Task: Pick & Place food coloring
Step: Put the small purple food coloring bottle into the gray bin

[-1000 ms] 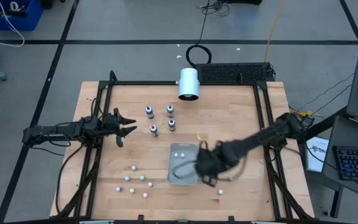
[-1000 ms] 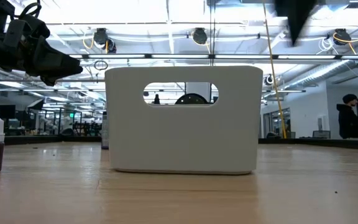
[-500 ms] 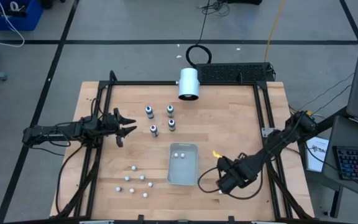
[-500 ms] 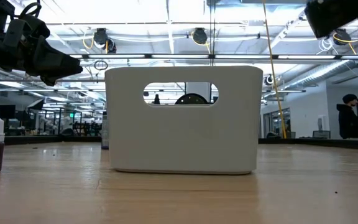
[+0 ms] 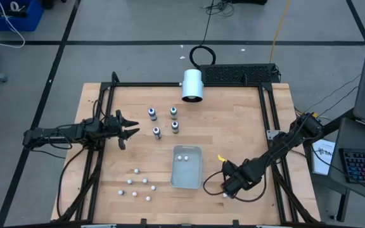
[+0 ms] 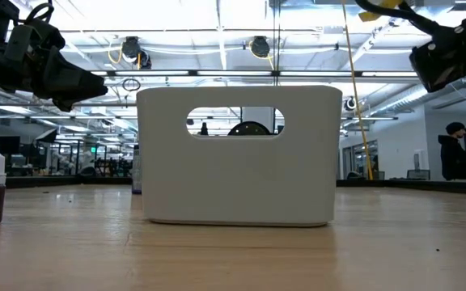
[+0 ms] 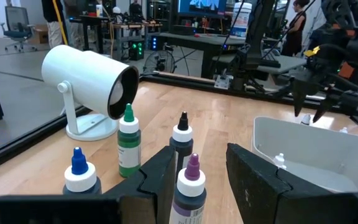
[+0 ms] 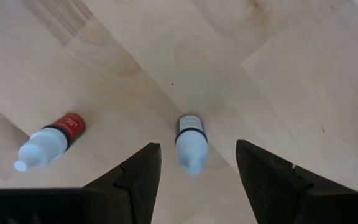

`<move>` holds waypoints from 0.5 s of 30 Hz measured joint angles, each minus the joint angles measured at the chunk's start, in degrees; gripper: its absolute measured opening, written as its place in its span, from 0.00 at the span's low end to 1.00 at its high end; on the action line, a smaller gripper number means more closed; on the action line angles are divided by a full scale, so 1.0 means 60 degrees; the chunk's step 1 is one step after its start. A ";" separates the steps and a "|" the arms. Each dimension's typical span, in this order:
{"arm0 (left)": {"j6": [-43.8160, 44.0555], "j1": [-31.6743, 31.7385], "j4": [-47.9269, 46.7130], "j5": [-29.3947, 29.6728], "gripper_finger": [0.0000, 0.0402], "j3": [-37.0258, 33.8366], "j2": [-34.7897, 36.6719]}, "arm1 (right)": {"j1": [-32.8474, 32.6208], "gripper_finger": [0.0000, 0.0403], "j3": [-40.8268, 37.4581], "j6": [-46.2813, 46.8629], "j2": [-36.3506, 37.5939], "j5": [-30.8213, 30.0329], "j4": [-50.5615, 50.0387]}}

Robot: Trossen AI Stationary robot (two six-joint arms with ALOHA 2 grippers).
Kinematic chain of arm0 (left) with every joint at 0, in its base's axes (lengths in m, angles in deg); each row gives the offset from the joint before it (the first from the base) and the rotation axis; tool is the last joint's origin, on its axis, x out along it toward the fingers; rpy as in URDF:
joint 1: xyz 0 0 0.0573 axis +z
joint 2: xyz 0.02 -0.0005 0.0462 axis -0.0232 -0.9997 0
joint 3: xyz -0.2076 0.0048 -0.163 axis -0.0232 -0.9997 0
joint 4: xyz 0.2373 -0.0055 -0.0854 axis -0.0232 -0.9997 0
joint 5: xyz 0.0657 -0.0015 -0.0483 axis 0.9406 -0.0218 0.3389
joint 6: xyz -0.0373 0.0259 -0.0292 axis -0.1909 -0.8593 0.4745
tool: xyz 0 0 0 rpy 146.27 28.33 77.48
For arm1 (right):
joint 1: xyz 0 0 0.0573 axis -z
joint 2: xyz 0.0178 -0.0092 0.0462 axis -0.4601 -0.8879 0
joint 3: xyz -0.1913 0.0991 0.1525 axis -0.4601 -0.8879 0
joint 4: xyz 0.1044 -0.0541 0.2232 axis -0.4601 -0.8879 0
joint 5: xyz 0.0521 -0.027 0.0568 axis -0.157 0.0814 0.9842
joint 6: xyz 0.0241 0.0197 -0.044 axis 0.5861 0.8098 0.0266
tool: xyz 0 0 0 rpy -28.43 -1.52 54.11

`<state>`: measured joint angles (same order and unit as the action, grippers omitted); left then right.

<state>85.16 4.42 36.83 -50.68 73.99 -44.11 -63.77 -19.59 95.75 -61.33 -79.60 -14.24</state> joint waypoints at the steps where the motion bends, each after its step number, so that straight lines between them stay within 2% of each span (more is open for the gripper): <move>1: 0.0000 0.0000 -0.0001 0.0001 0.37 0.0003 -0.0001 | 0.0000 0.47 -0.0009 -0.0001 0.0000 0.0000 0.0003; 15: 0.0000 -0.0004 0.0000 0.0004 0.37 0.0003 0.0000 | 0.0000 0.38 -0.0011 -0.0019 0.0000 -0.0033 0.0003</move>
<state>85.16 4.40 36.83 -50.65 74.01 -44.11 -63.77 -19.66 95.63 -61.33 -79.80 -14.22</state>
